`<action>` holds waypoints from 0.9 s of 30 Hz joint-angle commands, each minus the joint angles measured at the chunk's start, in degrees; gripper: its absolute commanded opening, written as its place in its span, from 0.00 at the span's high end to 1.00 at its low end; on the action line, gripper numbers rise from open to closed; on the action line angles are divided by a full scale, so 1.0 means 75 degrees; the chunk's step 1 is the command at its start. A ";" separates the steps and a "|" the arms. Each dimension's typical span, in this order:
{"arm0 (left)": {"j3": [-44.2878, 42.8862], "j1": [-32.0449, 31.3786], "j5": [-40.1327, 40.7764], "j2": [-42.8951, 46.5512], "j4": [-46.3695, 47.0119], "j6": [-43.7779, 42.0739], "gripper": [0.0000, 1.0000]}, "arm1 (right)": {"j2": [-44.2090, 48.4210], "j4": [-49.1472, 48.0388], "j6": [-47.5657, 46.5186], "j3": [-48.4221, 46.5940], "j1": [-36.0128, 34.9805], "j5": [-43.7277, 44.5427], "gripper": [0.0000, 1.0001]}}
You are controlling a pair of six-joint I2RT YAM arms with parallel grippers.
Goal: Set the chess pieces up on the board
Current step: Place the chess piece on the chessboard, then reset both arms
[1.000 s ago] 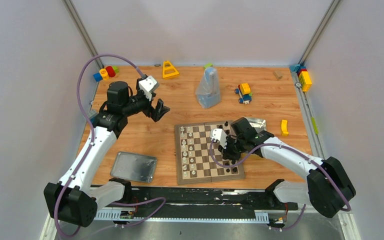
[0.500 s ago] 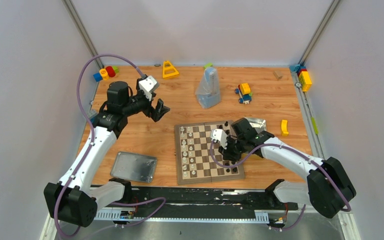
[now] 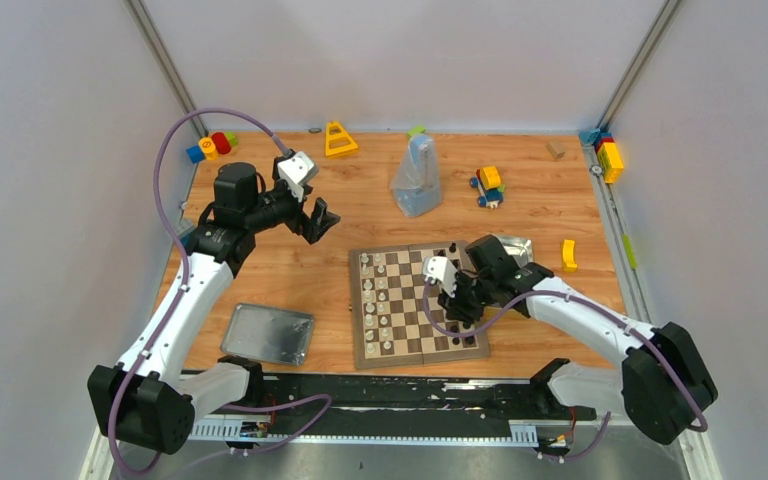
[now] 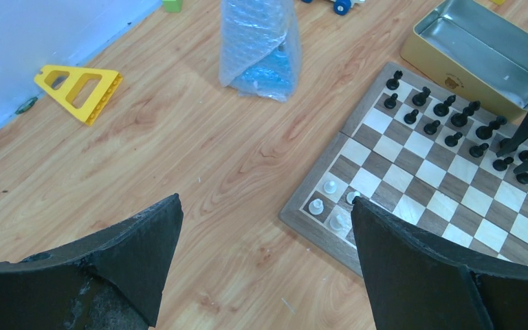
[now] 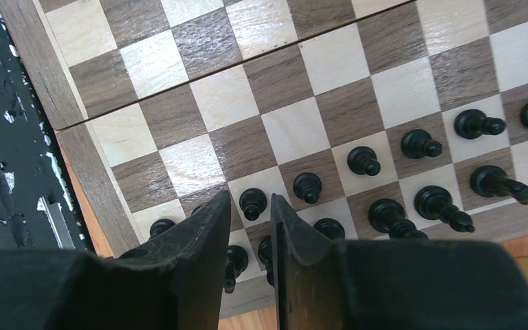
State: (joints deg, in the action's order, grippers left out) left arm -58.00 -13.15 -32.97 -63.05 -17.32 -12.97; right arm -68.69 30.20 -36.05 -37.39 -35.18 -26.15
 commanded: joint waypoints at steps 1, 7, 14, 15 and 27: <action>-0.0012 0.0043 -0.0117 0.0195 0.0213 -0.0085 0.00 | 0.0421 0.0041 0.0156 -0.0563 0.0035 0.0038 0.70; -0.0018 0.0041 0.0147 0.0234 0.0172 -0.0114 0.00 | 0.0762 -0.0027 0.0470 -0.1265 0.0389 0.0147 0.59; -0.0172 0.0042 0.1098 0.0192 0.0101 -0.0142 0.00 | 0.0819 -0.0347 0.1248 -0.2195 0.1963 -0.0521 0.09; -0.0208 0.0042 0.1322 0.0183 0.0086 -0.0150 0.00 | 0.0830 -0.0417 0.1371 -0.2314 0.2239 -0.0622 0.01; -0.0141 0.0048 0.3663 0.0377 0.0306 -0.0040 0.00 | 0.1186 -0.1415 0.3676 -0.3009 0.5046 -0.0361 0.00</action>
State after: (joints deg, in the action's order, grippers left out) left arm -58.02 -13.13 -14.28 -62.76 -17.47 -13.39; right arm -62.08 25.08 -17.52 -57.63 -2.00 -31.35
